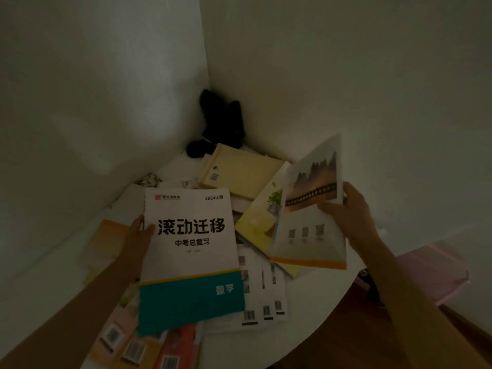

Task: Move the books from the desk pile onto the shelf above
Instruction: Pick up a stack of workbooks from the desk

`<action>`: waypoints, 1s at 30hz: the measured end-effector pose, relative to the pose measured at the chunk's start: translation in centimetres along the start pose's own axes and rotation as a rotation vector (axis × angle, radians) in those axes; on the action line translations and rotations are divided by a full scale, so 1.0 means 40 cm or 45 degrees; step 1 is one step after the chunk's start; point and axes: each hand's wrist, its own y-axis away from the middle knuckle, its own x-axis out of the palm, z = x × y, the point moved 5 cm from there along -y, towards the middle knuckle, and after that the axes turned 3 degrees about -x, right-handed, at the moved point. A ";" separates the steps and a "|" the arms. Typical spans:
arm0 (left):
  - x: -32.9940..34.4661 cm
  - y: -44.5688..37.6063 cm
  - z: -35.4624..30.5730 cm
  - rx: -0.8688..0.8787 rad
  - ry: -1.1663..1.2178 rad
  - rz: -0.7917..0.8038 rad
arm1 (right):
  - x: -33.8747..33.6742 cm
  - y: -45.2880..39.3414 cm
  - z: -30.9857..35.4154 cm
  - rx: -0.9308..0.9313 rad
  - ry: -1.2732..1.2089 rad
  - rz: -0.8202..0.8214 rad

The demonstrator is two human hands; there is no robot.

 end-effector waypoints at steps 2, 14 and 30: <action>-0.025 0.015 0.014 -0.003 0.017 0.042 | 0.077 0.021 0.091 -0.105 0.186 0.087; -0.055 0.053 0.075 -0.137 0.227 0.226 | 0.786 0.402 0.034 -0.247 0.603 0.913; -0.051 0.016 0.115 0.052 -0.225 0.073 | 0.244 0.097 -0.332 0.990 -0.725 -0.206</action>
